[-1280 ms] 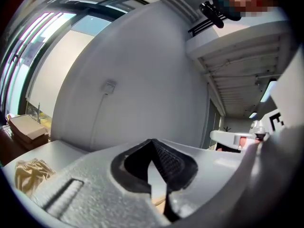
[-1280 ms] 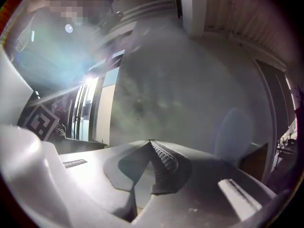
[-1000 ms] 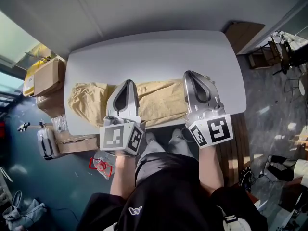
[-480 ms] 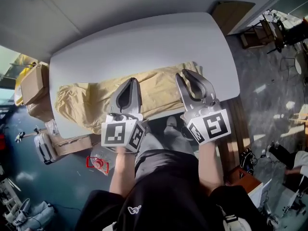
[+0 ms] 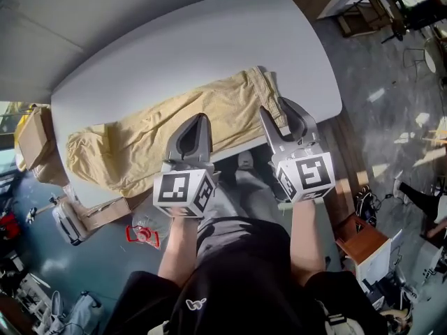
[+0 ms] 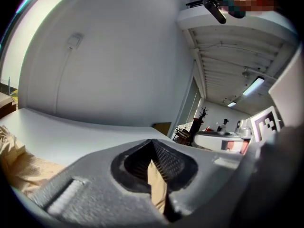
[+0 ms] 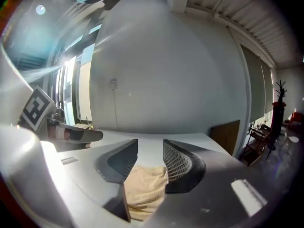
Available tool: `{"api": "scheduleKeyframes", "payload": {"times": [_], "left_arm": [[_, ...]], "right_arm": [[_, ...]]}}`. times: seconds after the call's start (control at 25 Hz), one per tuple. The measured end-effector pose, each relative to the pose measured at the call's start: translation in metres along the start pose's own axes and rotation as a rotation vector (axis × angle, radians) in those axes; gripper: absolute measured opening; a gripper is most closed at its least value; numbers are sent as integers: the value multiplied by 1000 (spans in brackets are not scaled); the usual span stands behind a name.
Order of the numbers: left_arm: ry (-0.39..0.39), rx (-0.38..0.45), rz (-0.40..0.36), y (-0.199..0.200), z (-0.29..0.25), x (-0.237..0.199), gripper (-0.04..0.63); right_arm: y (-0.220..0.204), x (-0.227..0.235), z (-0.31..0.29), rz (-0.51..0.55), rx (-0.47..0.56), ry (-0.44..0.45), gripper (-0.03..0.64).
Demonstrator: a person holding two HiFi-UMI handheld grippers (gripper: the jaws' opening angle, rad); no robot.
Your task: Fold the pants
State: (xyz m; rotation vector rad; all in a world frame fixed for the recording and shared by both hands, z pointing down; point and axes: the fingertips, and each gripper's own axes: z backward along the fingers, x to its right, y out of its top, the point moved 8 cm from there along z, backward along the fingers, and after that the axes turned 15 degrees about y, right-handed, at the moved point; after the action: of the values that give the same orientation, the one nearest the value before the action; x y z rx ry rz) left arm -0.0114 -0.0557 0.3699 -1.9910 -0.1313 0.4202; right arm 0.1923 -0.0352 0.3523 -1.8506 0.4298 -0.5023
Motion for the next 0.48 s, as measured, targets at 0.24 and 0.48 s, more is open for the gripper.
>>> {"api": "scheduleKeyframes", "payload": {"times": [0.24,0.48], "left_arm": [[-39,-57,-25,-21,-15,29,3],[-18,-98,-30,-41,-25,32,3]], "right_arm": [[-60,39,11,-123,-128,-72,238],[-120,64,8,-220,-276,-98,250]]}}
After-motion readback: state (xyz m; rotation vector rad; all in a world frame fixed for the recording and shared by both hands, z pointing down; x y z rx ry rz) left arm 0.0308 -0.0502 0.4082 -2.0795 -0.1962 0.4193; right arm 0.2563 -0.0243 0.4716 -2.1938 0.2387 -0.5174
